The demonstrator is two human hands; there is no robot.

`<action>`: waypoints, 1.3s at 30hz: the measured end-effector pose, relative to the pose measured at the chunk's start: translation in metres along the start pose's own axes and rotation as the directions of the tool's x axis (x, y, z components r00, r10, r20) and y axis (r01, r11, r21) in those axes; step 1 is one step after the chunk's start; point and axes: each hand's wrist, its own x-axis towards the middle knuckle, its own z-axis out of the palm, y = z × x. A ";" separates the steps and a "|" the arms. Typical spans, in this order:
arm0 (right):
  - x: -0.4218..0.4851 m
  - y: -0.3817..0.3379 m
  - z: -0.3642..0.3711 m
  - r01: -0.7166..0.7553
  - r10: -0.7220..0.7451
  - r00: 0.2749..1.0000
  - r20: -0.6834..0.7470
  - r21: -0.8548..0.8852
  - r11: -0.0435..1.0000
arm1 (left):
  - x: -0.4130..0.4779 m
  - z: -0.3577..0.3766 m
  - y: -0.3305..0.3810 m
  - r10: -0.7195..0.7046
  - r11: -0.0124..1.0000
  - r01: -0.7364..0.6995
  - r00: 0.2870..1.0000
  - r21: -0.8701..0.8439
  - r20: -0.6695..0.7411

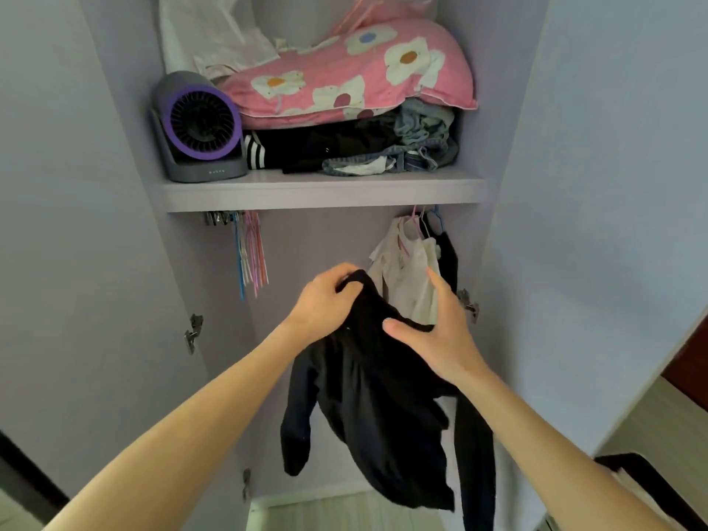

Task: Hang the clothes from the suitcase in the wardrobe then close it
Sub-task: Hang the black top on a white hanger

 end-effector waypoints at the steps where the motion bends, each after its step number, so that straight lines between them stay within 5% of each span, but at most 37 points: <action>1: 0.002 -0.001 0.011 0.052 -0.047 0.995 0.085 -0.061 0.997 | 0.004 0.000 0.009 0.076 0.994 -0.077 0.997 0.079 0.023; 4: 0.011 0.005 0.022 0.046 -0.023 0.996 0.091 -0.264 0.963 | 0.009 -0.006 0.019 0.204 0.933 -0.212 0.977 0.292 0.059; 8: 0.019 0.031 0.004 -0.008 0.056 0.996 0.071 -0.548 0.837 | 0.006 -0.040 -0.003 0.184 0.772 -0.149 0.983 0.617 0.007; 10: 0.024 0.044 -0.012 -0.103 0.193 0.974 0.117 -0.529 0.842 | 0.002 -0.066 -0.025 0.094 0.625 -0.018 0.994 0.780 -0.053; 13: 0.029 0.057 -0.030 -0.263 0.330 0.929 0.166 -0.331 0.906 | -0.009 -0.096 -0.056 -0.105 0.531 0.126 0.991 0.838 -0.083; 18: 0.019 0.049 -0.022 -0.328 0.309 0.909 0.280 0.022 0.944 | -0.015 -0.104 -0.065 -0.346 0.843 0.296 0.938 0.448 0.031; 21: 0.014 0.037 -0.019 -0.313 0.229 0.884 0.407 0.153 0.937 | -0.016 -0.112 -0.060 -0.463 0.875 0.439 0.882 0.203 0.089; 23: 0.014 0.030 -0.022 -0.369 0.197 0.837 0.511 0.259 0.893 | -0.017 -0.119 -0.064 -0.492 0.861 0.475 0.868 0.183 0.064; 25: 0.017 0.031 -0.022 -0.322 0.191 0.857 0.479 0.208 0.924 | -0.017 -0.121 -0.068 -0.501 0.844 0.486 0.865 0.226 0.012; 29: 0.016 0.029 -0.015 0.004 0.044 0.961 0.273 -0.172 0.985 | -0.021 -0.111 -0.059 -0.502 0.864 0.495 0.861 0.094 0.076; 32: 0.013 0.022 -0.006 0.105 -0.067 0.972 0.225 -0.161 0.981 | -0.023 -0.097 -0.042 -0.435 0.891 0.453 0.877 -0.045 0.203; 35: 0.013 0.008 0.005 0.128 -0.102 0.962 0.254 -0.089 0.988 | -0.019 -0.079 -0.027 -0.335 0.936 0.350 0.912 -0.022 0.236; 39: 0.023 -0.015 0.017 0.126 -0.119 0.929 0.352 0.003 0.992 | -0.016 -0.044 -0.016 -0.176 0.946 0.072 0.933 0.317 0.313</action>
